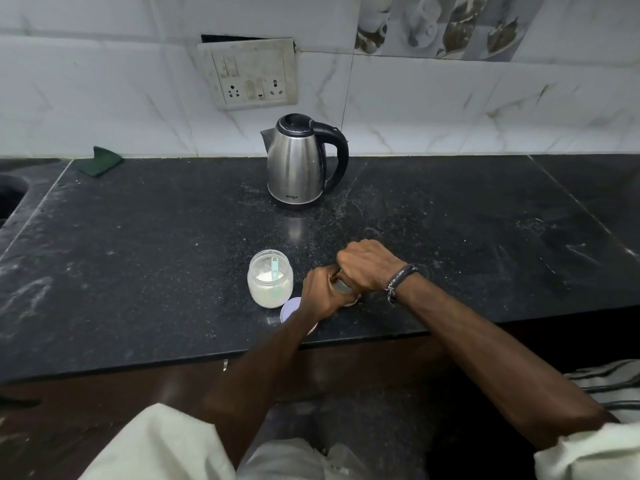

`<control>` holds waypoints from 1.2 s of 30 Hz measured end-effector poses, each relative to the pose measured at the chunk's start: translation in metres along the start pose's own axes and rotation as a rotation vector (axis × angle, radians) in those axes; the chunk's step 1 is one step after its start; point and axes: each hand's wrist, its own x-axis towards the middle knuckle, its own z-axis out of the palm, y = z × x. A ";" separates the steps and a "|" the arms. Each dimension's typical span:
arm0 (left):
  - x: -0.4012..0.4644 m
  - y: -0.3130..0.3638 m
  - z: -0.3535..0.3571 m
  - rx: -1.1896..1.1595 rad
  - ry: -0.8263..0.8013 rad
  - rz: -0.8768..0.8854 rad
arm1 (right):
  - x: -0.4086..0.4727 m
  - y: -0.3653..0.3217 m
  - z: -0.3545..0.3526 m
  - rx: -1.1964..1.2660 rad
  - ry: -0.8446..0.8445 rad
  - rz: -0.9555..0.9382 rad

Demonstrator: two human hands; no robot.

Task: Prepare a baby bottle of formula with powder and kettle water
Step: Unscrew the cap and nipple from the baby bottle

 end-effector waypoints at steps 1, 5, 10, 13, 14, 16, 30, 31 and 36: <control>0.000 0.000 0.000 0.001 -0.001 0.000 | 0.000 0.000 -0.002 0.015 -0.014 0.009; 0.000 -0.003 0.003 -0.039 -0.014 -0.011 | 0.007 0.004 -0.014 0.217 -0.120 0.194; 0.002 -0.006 0.004 -0.039 0.001 -0.014 | 0.009 -0.002 -0.007 0.426 -0.165 0.394; 0.002 -0.005 0.004 -0.051 0.000 -0.034 | 0.008 0.001 0.004 0.425 -0.120 0.408; 0.003 -0.006 0.005 -0.054 0.000 -0.044 | 0.007 0.003 0.007 0.426 -0.118 0.396; 0.004 -0.007 0.006 -0.056 0.004 -0.060 | 0.007 0.008 0.010 0.432 -0.122 0.359; 0.010 -0.007 0.000 -0.009 -0.066 -0.093 | 0.003 0.021 -0.001 0.206 -0.143 -0.068; 0.009 -0.004 -0.001 -0.002 -0.072 -0.093 | 0.002 0.020 -0.005 0.173 -0.169 -0.107; 0.004 0.011 -0.007 0.059 -0.055 -0.116 | 0.001 0.003 -0.012 -0.036 -0.159 -0.201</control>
